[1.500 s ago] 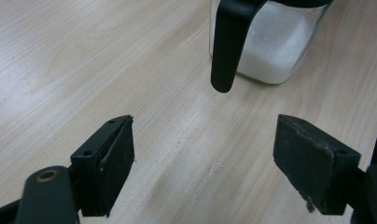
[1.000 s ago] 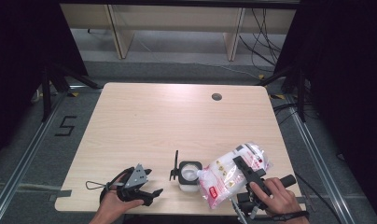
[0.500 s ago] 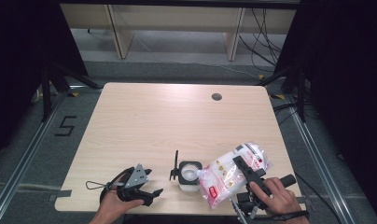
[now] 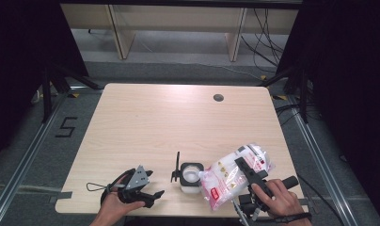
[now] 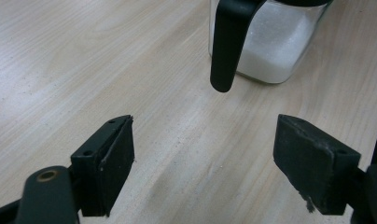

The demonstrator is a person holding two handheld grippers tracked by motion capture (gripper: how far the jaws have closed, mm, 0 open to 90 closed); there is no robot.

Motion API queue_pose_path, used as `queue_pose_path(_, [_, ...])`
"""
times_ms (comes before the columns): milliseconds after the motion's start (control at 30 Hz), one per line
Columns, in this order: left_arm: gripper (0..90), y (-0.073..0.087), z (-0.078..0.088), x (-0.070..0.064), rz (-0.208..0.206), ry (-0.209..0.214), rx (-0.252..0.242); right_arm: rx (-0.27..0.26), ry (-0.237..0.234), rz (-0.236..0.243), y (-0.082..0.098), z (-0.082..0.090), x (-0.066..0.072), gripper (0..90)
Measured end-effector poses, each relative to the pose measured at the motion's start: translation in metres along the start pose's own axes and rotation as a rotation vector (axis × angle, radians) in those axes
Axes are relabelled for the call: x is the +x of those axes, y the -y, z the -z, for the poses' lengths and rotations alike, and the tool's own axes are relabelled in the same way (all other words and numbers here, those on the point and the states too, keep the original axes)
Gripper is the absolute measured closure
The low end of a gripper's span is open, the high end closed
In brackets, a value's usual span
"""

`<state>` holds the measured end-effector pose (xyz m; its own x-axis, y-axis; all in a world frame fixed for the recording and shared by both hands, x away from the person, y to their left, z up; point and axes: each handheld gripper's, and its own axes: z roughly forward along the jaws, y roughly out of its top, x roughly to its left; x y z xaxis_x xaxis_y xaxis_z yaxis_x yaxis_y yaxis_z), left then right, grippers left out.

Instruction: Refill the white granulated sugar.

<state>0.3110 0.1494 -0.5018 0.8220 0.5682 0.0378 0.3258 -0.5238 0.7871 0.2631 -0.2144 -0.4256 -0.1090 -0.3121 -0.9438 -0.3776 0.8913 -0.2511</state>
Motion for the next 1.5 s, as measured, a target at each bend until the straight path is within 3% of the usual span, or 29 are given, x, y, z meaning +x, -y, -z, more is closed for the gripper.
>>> queue_pose_path(67, [20.1, 0.0, -0.001, -0.001, 0.011, -0.001, -0.01, -0.007, 0.016, -0.005, 0.0, 0.0, 0.001, 55.0])
queue_pose_path(100, [20.0, 0.0, -0.001, 0.0, 0.01, 0.003, -0.01, -0.008, -0.004, -0.058, 0.001, -0.001, 0.004, 55.0])
queue_pose_path(267, [20.1, 0.0, 0.001, 0.001, 0.002, 0.013, 0.005, -0.022, -0.016, -0.104, 0.003, -0.001, 0.005, 55.2])
queue_pose_path(367, [20.1, -0.001, 0.001, 0.001, -0.004, 0.007, 0.005, -0.034, -0.045, -0.179, 0.005, -0.002, 0.01, 55.6])
queue_pose_path(433, [20.0, -0.001, 0.001, 0.001, 0.0, 0.007, 0.008, -0.057, -0.048, -0.187, 0.006, -0.003, 0.01, 56.0])
queue_pose_path(533, [20.1, -0.001, 0.001, 0.001, -0.001, 0.007, 0.008, -0.083, -0.077, -0.265, 0.009, -0.005, 0.013, 56.8])
queue_pose_path(567, [20.1, -0.001, 0.001, 0.001, 0.002, 0.01, 0.005, -0.066, -0.09, -0.355, 0.009, -0.004, 0.019, 57.1])
queue_pose_path(600, [20.1, 0.0, 0.001, 0.001, -0.005, -0.003, 0.001, -0.101, -0.085, -0.3, 0.011, -0.007, 0.015, 57.3])
queue_pose_path(667, [20.1, -0.001, 0.001, 0.001, 0.0, 0.006, 0.009, -0.105, -0.1, -0.332, 0.012, -0.008, 0.017, 57.9])
queue_pose_path(700, [20.0, -0.001, 0.001, 0.002, -0.011, -0.004, 0.02, -0.109, -0.113, -0.378, 0.013, -0.008, 0.02, 58.1])
queue_pose_path(767, [20.1, 0.0, 0.0, 0.0, -0.001, -0.001, 0.003, -0.131, -0.118, -0.387, 0.016, -0.01, 0.02, 58.8])
queue_pose_path(800, [20.0, -0.001, 0.0, 0.002, -0.033, -0.002, 0.003, -0.136, -0.131, -0.429, 0.017, -0.011, 0.023, 59.3])
queue_pose_path(833, [20.1, -0.001, 0.0, 0.001, -0.018, -0.001, -0.009, -0.141, -0.138, -0.47, 0.017, -0.011, 0.025, 59.7])
queue_pose_path(900, [20.1, 0.0, 0.0, 0.0, 0.002, -0.003, 0.003, -0.148, -0.141, -0.459, 0.018, -0.013, 0.024, 60.3])
queue_pose_path(1067, [20.1, -0.001, 0.001, 0.001, 0.0, 0.006, 0.008, -0.148, -0.143, -0.488, 0.017, -0.01, 0.029, 61.3])
queue_pose_path(1100, [20.1, 0.0, 0.001, 0.001, -0.001, 0.006, 0.009, -0.158, -0.139, -0.461, 0.016, -0.009, 0.027, 61.3])
queue_pose_path(1133, [20.1, 0.0, 0.0, 0.0, 0.009, 0.002, -0.007, -0.155, -0.145, -0.485, 0.015, -0.008, 0.028, 61.4])
queue_pose_path(1167, [20.1, 0.0, 0.0, 0.0, 0.008, 0.003, -0.009, -0.172, -0.133, -0.434, 0.016, -0.009, 0.025, 61.4])
queue_pose_path(1233, [20.1, 0.0, 0.0, 0.0, 0.009, 0.001, -0.011, -0.178, -0.146, -0.469, 0.015, -0.008, 0.025, 61.5])
queue_pose_path(1300, [20.1, 0.0, 0.001, 0.001, -0.003, 0.006, 0.007, -0.183, -0.134, -0.464, 0.015, -0.009, 0.024, 61.6])
queue_pose_path(1333, [20.1, 0.0, 0.0, 0.0, 0.001, 0.001, -0.004, -0.177, -0.157, -0.537, 0.014, -0.008, 0.027, 61.7])
queue_pose_path(1400, [20.1, 0.0, 0.0, 0.0, -0.003, -0.006, 0.001, -0.187, -0.159, -0.544, 0.016, -0.01, 0.028, 61.8])
queue_pose_path(1433, [20.2, 0.0, 0.0, 0.0, 0.001, -0.001, 0.002, -0.194, -0.149, -0.523, 0.017, -0.011, 0.027, 61.9])
queue_pose_path(1500, [20.2, 0.0, 0.0, 0.0, 0.001, -0.001, 0.001, -0.198, -0.16, -0.576, 0.017, -0.013, 0.03, 62.1])
